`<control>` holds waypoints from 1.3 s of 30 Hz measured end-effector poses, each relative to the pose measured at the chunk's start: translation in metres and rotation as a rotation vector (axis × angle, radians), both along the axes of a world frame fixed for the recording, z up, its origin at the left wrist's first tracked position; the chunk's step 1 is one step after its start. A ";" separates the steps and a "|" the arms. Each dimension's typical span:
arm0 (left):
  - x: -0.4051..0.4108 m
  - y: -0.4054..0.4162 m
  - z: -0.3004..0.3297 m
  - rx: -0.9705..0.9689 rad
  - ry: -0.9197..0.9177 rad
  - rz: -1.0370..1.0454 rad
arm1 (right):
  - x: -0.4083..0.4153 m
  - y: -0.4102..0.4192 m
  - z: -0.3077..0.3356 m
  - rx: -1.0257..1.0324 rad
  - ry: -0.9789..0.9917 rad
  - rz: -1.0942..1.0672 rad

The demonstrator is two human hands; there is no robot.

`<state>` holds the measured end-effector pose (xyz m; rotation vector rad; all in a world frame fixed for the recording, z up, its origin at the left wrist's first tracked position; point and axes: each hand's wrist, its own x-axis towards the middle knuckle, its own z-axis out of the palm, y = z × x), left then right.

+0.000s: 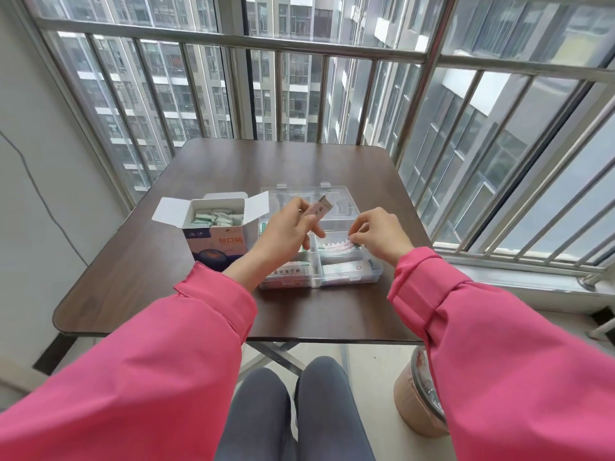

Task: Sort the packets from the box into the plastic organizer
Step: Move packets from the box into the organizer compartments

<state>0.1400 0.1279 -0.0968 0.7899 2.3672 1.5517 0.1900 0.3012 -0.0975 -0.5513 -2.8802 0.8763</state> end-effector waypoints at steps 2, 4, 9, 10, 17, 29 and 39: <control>-0.001 0.000 0.000 0.001 -0.027 0.007 | 0.002 -0.003 -0.001 0.072 -0.025 0.008; -0.001 0.001 0.001 0.004 -0.057 0.013 | 0.003 -0.005 -0.002 0.121 -0.029 0.019; 0.001 0.003 0.003 0.007 -0.102 0.034 | 0.003 -0.004 -0.006 0.197 -0.029 0.074; 0.001 0.003 0.003 0.005 -0.103 0.032 | 0.004 -0.002 -0.006 0.184 -0.016 0.092; 0.007 0.005 0.003 0.029 -0.126 -0.030 | 0.018 -0.004 0.016 -0.620 0.266 0.111; 0.000 0.012 0.003 -0.175 0.093 0.066 | 0.017 0.000 0.014 -0.566 0.359 0.017; -0.003 0.017 -0.001 -0.265 0.073 0.101 | 0.008 0.010 0.004 -0.492 0.334 -0.124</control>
